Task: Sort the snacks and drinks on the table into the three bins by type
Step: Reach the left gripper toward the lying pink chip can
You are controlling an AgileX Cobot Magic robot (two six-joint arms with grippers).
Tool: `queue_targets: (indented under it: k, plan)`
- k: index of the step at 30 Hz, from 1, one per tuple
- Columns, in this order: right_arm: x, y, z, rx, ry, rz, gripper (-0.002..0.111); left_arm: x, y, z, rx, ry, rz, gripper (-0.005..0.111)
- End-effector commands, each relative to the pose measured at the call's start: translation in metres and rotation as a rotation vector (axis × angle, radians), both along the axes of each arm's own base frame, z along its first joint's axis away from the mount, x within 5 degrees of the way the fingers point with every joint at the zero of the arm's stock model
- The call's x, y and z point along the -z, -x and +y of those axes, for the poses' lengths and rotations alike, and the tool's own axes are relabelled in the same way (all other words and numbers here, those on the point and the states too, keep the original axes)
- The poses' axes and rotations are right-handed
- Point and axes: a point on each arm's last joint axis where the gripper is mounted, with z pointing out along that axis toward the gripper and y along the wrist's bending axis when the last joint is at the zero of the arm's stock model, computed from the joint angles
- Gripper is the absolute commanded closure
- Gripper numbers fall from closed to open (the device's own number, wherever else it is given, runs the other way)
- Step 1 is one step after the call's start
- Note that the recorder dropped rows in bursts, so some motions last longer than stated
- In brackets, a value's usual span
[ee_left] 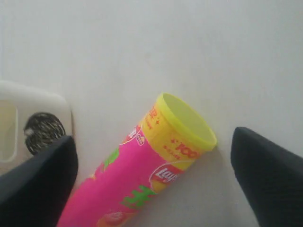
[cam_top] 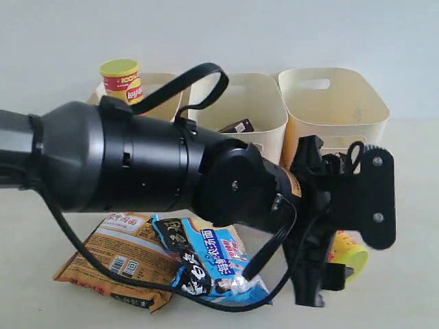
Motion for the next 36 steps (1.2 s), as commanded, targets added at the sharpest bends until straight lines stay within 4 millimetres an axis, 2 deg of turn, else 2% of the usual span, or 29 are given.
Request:
queue_targets:
  k: [1, 3, 5, 10, 15, 23, 27, 33, 36]
  plan:
    - [-0.001, 0.000, 0.000, 0.004, 0.006, -0.007, 0.108, -0.017, -0.006, -0.009, -0.388, 0.297, 0.354, 0.026]
    - [-0.001, 0.000, 0.000, 0.004, 0.006, -0.007, 0.108, -0.031, -0.014, -0.012, -0.592, 0.449, 0.573, 0.026]
    - [-0.001, 0.000, 0.000, 0.004, 0.006, -0.007, 0.108, -0.036, -0.023, -0.012, -0.731, 0.530, 0.718, 0.026]
    - [-0.001, 0.000, 0.000, 0.004, 0.006, -0.007, 0.108, -0.024, -0.051, -0.010, -1.038, 0.506, 0.988, 0.026]
    - [-0.001, 0.000, 0.000, 0.004, 0.006, -0.007, 0.108, -0.002, -0.072, -0.008, -1.218, 0.391, 1.092, 0.026]
    - [-0.001, 0.000, 0.000, 0.004, 0.006, -0.007, 0.108, 0.015, -0.110, 0.007, -1.499, 0.428, 1.229, 0.026]
    - [-0.001, 0.000, 0.000, 0.003, 0.007, -0.007, 0.108, 0.024, -0.120, 0.007, -1.568, 0.434, 1.264, 0.026]
    - [-0.001, 0.000, 0.000, 0.003, 0.007, -0.007, 0.108, 0.051, -0.126, -0.002, -1.631, 0.344, 1.305, 0.026]
    - [-0.001, 0.000, 0.000, 0.004, 0.005, -0.007, 0.108, 0.058, -0.132, -0.003, -1.657, 0.363, 1.318, 0.026]
